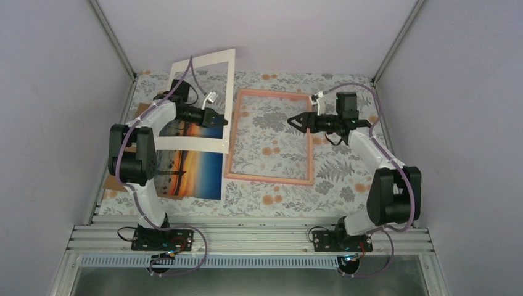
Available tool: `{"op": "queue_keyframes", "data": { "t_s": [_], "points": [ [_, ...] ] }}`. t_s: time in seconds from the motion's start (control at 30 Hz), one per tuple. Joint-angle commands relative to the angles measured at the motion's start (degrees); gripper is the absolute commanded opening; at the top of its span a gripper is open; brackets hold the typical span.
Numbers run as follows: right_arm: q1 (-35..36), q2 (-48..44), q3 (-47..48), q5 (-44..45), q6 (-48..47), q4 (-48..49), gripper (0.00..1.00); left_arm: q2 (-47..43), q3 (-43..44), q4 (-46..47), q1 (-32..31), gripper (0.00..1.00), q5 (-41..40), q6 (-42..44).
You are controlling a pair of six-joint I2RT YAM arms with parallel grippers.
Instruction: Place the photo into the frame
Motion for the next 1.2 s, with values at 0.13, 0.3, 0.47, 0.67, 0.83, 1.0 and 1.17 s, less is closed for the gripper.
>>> {"op": "queue_keyframes", "data": {
  "t_s": [0.13, 0.3, 0.47, 0.67, 0.83, 1.0, 1.17],
  "points": [
    [4.07, 9.19, 9.89, -9.5, 18.35, 11.9, 0.72, -4.63, -2.72, 20.04, -8.59, 0.02, 3.06, -17.07],
    [8.06, 13.67, 12.77, -10.06, 23.77, 17.44, 0.72, -4.94, -3.73, 25.53, -13.01, 0.02, 2.04, -21.28],
    [11.04, 16.61, 14.22, -9.23, 26.04, 19.44, 0.73, -4.95, -3.75, 28.39, -15.11, 0.02, 2.08, -23.4],
    [11.84, 18.6, 13.55, -10.74, 31.21, 23.76, 0.71, -5.09, -4.38, 29.75, -16.51, 0.02, 2.31, -23.99],
    [12.3, 20.21, 14.67, -11.79, 32.83, 25.45, 0.54, -4.86, -4.81, 30.56, -17.49, 0.02, 2.06, -24.31],
    [12.13, 20.43, 13.44, -12.92, 34.26, 25.7, 0.31, -4.54, -4.71, 30.28, -17.74, 0.02, 1.3, -24.22],
    [12.04, 20.85, 12.79, -13.95, 36.37, 27.75, 0.04, -4.69, -5.44, 30.56, -18.25, 0.03, 0.65, -24.07]
  ]
}}
